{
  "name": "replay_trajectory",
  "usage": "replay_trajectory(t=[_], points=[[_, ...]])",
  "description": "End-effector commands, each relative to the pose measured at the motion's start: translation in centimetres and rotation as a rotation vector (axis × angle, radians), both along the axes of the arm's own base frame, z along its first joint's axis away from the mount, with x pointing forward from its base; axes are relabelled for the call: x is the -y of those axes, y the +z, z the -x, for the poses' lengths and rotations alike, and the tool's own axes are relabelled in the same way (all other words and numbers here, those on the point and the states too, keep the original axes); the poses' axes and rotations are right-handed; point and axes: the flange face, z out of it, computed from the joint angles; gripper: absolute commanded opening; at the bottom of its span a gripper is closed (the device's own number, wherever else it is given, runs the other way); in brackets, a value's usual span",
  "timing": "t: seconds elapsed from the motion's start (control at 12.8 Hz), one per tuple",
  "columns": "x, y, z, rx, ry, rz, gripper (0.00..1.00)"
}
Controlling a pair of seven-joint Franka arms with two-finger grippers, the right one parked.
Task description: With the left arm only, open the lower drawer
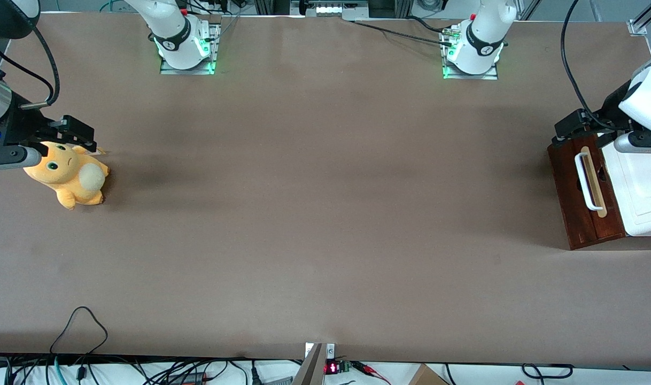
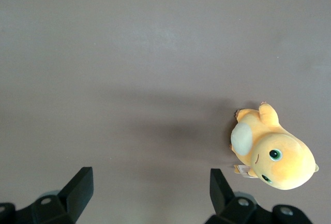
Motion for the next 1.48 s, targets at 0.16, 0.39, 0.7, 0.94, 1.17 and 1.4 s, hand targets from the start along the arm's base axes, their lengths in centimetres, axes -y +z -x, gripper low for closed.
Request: replay_trajectory(t=[0.16, 0.39, 0.7, 0.94, 1.17, 1.4], points=[[-0.05, 0.66, 0.02, -0.008, -0.013, 0.011, 1.00], [-0.09, 0.74, -0.06, -0.005, -0.023, 0.006, 1.00], [0.03, 0.28, 0.04, -0.021, -0.029, 0.009, 1.00], [0.05, 0.32, 0.13, -0.024, -0.029, 0.011, 1.00], [0.11, 0.42, 0.02, -0.018, -0.030, 0.009, 1.00], [0.72, 0.57, 0.05, -0.016, -0.033, -0.015, 1.00]])
